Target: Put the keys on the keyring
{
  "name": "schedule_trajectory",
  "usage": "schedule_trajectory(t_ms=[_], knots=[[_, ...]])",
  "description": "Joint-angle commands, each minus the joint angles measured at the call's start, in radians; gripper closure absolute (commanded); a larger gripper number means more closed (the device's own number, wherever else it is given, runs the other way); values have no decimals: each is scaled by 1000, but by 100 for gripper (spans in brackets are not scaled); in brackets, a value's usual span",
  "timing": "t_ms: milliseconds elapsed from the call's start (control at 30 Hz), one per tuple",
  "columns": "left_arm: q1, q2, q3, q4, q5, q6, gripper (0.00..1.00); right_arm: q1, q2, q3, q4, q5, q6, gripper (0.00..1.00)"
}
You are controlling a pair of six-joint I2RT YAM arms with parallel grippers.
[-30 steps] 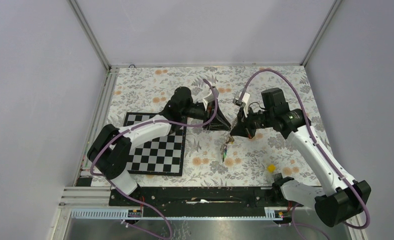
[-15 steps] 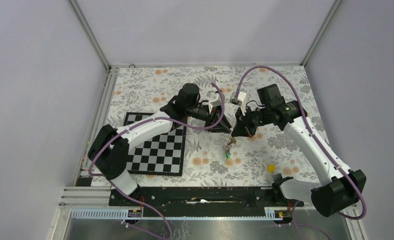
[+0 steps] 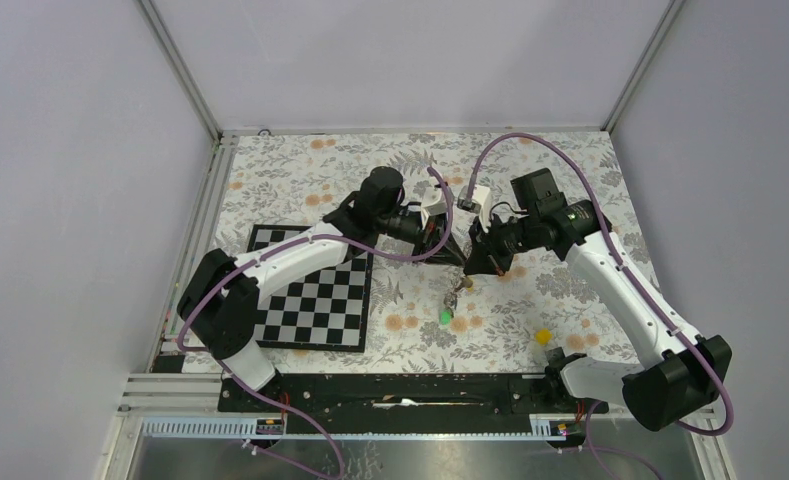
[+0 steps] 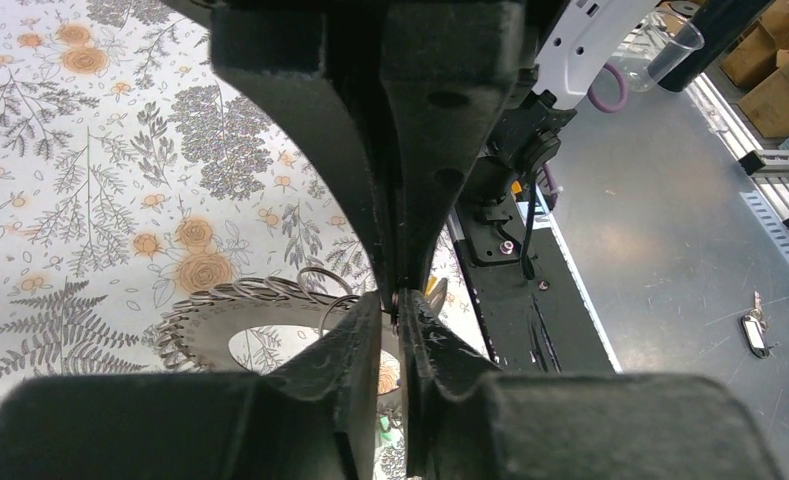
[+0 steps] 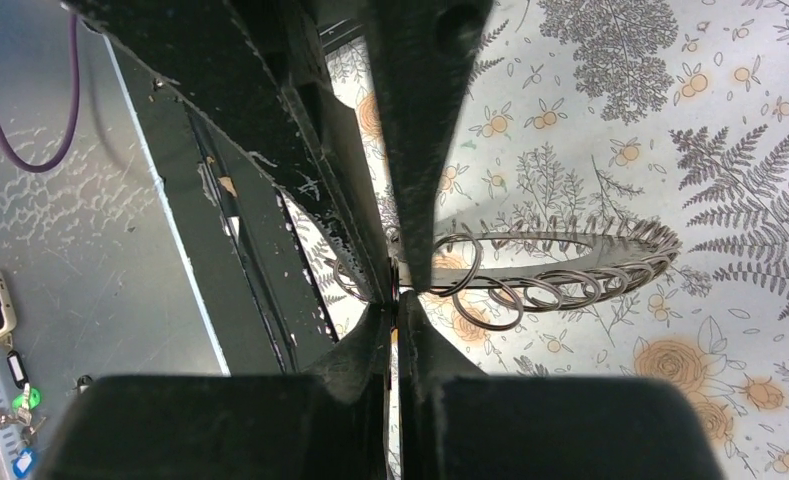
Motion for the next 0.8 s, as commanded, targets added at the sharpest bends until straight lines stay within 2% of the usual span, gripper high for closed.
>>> schedule_trajectory(t_ms=[0, 67, 167, 200, 333, 533, 767], knots=[[-7, 7, 39, 20, -9, 21, 89, 14, -9, 41, 12, -32, -2, 100], [-7, 8, 38, 19, 0, 17, 100, 15, -13, 37, 18, -31, 0, 100], [-7, 1, 28, 27, -3, 1, 100, 14, -33, 27, 48, -19, 8, 100], [-5, -5, 15, 56, -7, -16, 100, 14, -44, 20, 62, -9, 12, 97], [13, -25, -51, 246, -2, -203, 100, 11, -113, -32, 152, 22, 43, 87], [41, -25, -138, 578, 1, -497, 100, -20, -164, -76, 211, -45, 76, 77], [48, -13, -179, 765, -4, -637, 100, -35, -197, -109, 241, -68, 86, 69]])
